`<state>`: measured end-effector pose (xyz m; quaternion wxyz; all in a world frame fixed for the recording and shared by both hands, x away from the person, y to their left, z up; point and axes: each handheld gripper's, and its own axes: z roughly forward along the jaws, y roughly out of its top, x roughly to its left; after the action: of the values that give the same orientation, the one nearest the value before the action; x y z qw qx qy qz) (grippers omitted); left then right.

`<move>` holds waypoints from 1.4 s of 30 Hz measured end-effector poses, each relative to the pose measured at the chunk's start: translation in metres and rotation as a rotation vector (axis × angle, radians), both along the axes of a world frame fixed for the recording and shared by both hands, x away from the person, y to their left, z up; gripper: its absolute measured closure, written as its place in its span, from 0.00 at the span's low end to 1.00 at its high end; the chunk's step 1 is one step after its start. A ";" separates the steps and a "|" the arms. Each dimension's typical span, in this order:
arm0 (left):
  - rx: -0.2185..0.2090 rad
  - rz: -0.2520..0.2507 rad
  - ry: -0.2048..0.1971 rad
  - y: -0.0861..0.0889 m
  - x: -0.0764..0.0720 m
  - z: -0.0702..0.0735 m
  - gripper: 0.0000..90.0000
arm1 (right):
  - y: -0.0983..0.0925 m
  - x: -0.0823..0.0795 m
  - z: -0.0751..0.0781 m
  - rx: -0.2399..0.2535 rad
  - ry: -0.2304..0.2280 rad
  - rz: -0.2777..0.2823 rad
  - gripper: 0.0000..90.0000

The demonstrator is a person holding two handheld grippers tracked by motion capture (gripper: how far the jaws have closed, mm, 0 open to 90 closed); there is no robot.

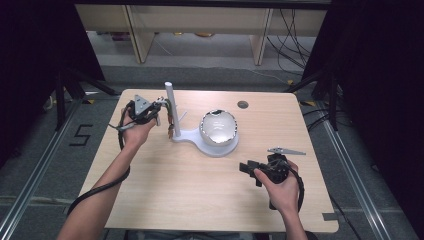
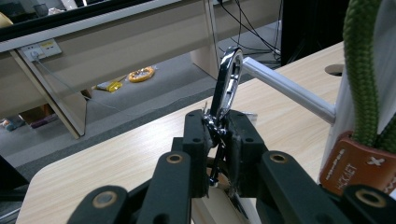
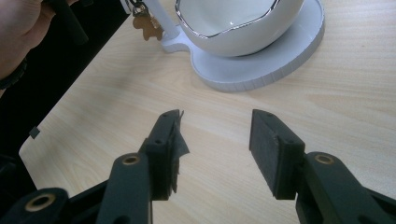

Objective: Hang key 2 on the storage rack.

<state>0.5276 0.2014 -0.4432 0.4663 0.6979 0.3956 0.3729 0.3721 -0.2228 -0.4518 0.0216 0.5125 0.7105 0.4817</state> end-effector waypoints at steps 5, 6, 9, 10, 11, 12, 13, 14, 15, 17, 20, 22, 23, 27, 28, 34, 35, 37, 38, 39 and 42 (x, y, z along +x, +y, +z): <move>0.018 0.008 -0.006 0.000 0.002 0.000 0.87 | 0.000 0.000 0.000 -0.002 0.000 -0.001 0.60; 0.008 0.005 0.000 -0.001 0.002 0.000 0.87 | 0.000 0.000 0.000 0.000 0.002 0.001 0.60; 0.023 0.009 -0.009 -0.001 0.003 0.000 0.87 | 0.002 -0.002 0.001 0.021 0.030 -0.010 0.60; 0.024 0.008 -0.008 -0.001 0.003 0.000 0.87 | 0.002 -0.002 0.001 0.019 0.030 -0.016 0.60; 0.017 0.003 -0.003 -0.002 0.004 -0.001 0.87 | 0.000 -0.001 0.001 -0.009 0.000 -0.007 0.60; 0.019 0.003 -0.004 -0.002 0.004 -0.001 0.87 | -0.001 -0.001 0.001 -0.013 0.004 -0.008 0.60; 0.028 0.007 -0.010 -0.003 0.004 -0.001 0.87 | -0.001 -0.001 0.001 -0.013 0.004 -0.008 0.60; 0.032 0.005 -0.013 -0.003 0.004 0.000 0.87 | -0.001 -0.001 0.001 -0.012 0.004 -0.007 0.60; 0.030 0.005 -0.013 -0.004 0.004 -0.001 0.87 | -0.001 -0.001 0.001 -0.013 0.004 -0.008 0.60; 0.028 -0.005 -0.010 -0.006 0.005 -0.001 0.87 | 0.001 -0.002 0.001 0.008 0.033 -0.014 0.60; 0.046 -0.022 -0.025 -0.010 0.005 -0.001 0.87 | 0.001 0.000 -0.002 -0.003 0.003 -0.004 0.60; 0.049 -0.027 -0.027 -0.011 0.004 -0.001 0.87 | 0.001 0.000 -0.001 0.001 0.009 -0.005 0.60; 0.050 -0.028 -0.028 -0.012 0.004 -0.001 0.87 | 0.000 0.000 -0.001 -0.009 0.003 -0.007 0.60; 0.060 -0.035 -0.026 -0.013 0.003 -0.002 0.87 | 0.000 0.000 -0.001 -0.010 0.003 -0.006 0.60; 0.060 -0.037 -0.026 -0.014 0.003 -0.002 0.87 | 0.000 0.000 -0.001 -0.010 0.005 -0.006 0.60; 0.098 -0.051 -0.021 -0.013 0.000 -0.005 0.86 | 0.001 0.000 -0.002 -0.003 0.008 0.002 0.60; 0.107 -0.053 -0.023 -0.014 0.000 -0.005 0.85 | 0.000 0.001 -0.002 -0.014 0.007 -0.004 0.60; 0.113 -0.061 -0.025 -0.015 -0.002 -0.007 0.85 | 0.000 0.001 -0.002 -0.013 0.009 -0.003 0.60; 0.117 -0.063 -0.020 -0.015 -0.003 -0.007 0.84 | 0.000 0.000 -0.001 -0.002 0.014 0.005 0.60; 0.117 -0.068 -0.018 -0.015 -0.004 -0.007 0.83 | 0.001 0.001 -0.001 -0.002 0.012 0.007 0.60; 0.131 -0.087 -0.010 -0.015 -0.009 -0.004 0.74 | 0.002 0.001 -0.002 -0.009 0.006 0.007 0.60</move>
<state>0.5189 0.1864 -0.4476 0.4374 0.7414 0.3374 0.3811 0.3732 -0.2211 -0.4540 0.0199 0.5115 0.7144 0.4771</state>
